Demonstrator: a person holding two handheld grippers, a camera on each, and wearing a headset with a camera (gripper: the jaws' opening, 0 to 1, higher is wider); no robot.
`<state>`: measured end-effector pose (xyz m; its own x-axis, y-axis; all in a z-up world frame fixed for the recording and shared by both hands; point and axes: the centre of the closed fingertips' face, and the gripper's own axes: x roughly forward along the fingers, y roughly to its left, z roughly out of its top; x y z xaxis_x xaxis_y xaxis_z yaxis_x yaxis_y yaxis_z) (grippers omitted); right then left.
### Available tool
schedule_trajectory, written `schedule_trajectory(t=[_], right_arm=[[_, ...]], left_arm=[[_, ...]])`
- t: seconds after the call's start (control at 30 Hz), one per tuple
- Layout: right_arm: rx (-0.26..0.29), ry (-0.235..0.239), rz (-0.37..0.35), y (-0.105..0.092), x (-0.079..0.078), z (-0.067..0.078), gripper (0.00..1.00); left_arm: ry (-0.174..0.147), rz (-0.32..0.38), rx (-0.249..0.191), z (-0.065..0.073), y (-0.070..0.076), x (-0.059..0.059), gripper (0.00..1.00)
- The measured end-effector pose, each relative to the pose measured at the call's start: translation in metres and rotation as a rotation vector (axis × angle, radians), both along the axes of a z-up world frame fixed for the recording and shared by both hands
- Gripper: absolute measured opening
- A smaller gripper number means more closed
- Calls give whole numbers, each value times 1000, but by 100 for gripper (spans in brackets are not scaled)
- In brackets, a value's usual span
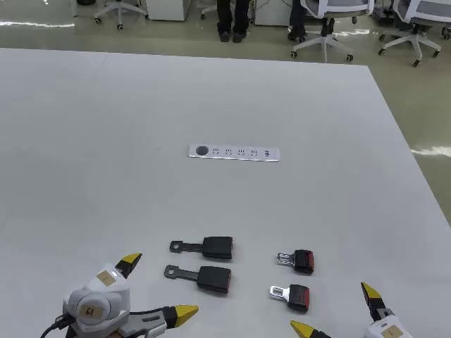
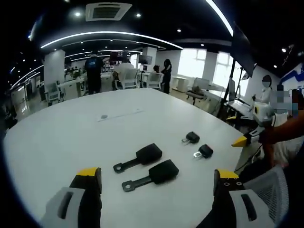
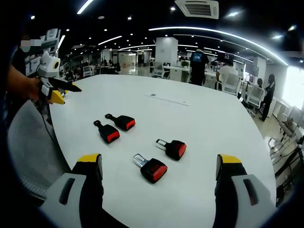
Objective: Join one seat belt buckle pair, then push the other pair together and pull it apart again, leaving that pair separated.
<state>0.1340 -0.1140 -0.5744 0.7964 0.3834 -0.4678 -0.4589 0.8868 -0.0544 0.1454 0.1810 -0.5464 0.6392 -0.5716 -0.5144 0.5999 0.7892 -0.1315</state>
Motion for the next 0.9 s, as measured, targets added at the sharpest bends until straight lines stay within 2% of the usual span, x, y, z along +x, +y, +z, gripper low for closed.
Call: schedule_trajectory(t=[0.1,0.6,0.9], right_arm=[[-1,0,0,0,1,-1,100],[-1,-3,-1,10,-2,13,100],[-1,-2,-5,7,-3,11,100]], left_arm=[[1,-2,1,-1,1,0,100],[-5,-7,-3,1,0,3,100],[-2,-11,-4,-2,-1,3,100]])
